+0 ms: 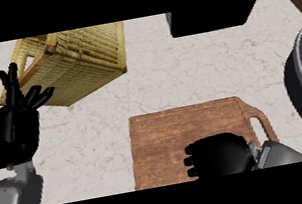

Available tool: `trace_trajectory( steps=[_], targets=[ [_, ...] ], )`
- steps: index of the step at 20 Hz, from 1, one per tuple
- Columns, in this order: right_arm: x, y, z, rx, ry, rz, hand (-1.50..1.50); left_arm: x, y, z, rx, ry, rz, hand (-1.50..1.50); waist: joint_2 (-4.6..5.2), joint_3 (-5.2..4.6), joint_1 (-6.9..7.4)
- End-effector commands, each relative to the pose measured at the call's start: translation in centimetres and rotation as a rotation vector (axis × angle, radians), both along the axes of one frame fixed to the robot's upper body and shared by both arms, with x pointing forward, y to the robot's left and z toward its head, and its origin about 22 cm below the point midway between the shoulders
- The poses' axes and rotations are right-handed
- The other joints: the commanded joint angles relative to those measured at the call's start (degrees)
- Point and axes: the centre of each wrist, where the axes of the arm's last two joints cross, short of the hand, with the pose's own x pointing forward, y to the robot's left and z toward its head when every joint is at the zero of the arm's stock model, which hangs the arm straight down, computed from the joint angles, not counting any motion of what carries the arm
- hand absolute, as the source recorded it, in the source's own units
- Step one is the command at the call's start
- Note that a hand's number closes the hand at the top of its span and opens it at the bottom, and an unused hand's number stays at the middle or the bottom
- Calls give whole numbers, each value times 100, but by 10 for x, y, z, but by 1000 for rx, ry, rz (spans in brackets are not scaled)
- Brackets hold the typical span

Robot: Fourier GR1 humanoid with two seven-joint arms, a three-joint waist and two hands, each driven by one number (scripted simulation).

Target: Pick the bell pepper from the cutting board and place it in the pot

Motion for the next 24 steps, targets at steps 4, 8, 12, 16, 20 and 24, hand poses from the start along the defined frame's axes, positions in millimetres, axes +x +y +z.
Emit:
trace_trajectory(
  steps=[4,8,12,16,20,24],
  targets=[
    [-26,-15,-36,177,178,-766,150,-14,35,-9,21,56,161,0,-26,-4,-727],
    [-42,1,-13,409,144,-1053,150,-18,39,-8,7,67,191,0,-40,-16,-799],
    [-57,2,32,593,-21,-1290,150,-25,40,-7,20,65,176,0,-56,-28,-666],
    [-84,-5,67,771,-148,-1479,150,-21,31,-2,2,65,157,0,-6,-14,-497],
    [-109,-36,111,857,-305,-1600,150,-10,27,-2,11,49,110,0,76,-10,-250],
    [-133,-60,142,957,-344,-1692,150,-1,30,6,14,48,82,0,105,-2,-71]
  ],
)
